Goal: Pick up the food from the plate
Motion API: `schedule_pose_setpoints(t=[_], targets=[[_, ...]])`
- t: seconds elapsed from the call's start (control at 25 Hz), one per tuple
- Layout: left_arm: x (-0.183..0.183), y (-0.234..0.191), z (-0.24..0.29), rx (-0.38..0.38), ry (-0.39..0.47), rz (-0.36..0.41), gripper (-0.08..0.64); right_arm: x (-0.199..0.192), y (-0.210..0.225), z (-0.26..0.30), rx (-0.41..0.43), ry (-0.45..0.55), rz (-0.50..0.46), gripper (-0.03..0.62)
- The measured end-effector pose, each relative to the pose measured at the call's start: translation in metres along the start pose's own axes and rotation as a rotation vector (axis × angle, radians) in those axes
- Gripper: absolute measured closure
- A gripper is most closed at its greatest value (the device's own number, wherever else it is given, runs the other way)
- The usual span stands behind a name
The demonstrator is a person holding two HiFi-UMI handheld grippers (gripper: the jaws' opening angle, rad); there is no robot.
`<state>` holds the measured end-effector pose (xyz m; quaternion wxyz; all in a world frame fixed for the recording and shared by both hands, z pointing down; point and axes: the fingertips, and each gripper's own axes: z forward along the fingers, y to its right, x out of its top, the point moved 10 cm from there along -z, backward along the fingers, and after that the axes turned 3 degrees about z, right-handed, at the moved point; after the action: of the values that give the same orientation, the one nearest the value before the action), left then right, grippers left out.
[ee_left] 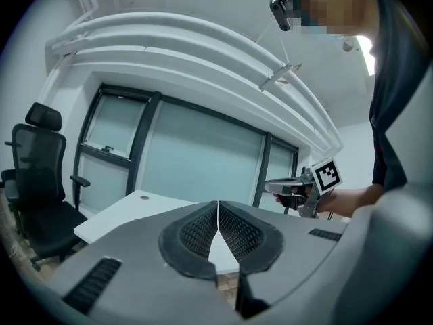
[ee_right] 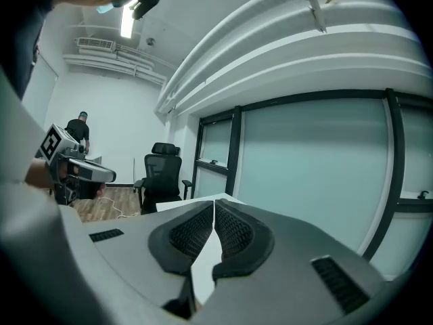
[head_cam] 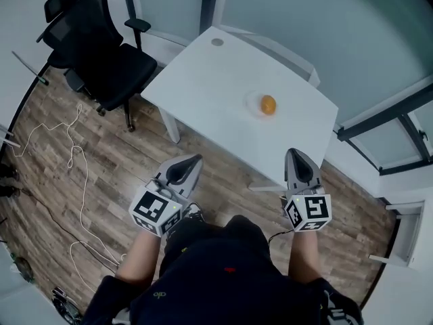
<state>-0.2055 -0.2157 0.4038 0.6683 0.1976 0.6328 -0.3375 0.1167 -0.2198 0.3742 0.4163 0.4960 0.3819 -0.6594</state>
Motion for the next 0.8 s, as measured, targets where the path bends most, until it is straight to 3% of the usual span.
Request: schedule_pose_setpoints(t=[0.36,0.6,0.8], targets=[[0.005,-0.046,0.054,-0.062,-0.016,-0.014,0.537,0.0,0.017,0.049,-0.027,-0.04,0.006,0.568],[0.007,-0.059,0.107,-0.051,-0.047,-0.025,0.537,-0.011,0.061,0.086,-0.024,-0.06,0.045,0.568],[0.019,-0.064,0.162,-0.016,-0.075,-0.012,0.537,-0.012,0.11,0.126,0.038,-0.036,0.069,0.568]])
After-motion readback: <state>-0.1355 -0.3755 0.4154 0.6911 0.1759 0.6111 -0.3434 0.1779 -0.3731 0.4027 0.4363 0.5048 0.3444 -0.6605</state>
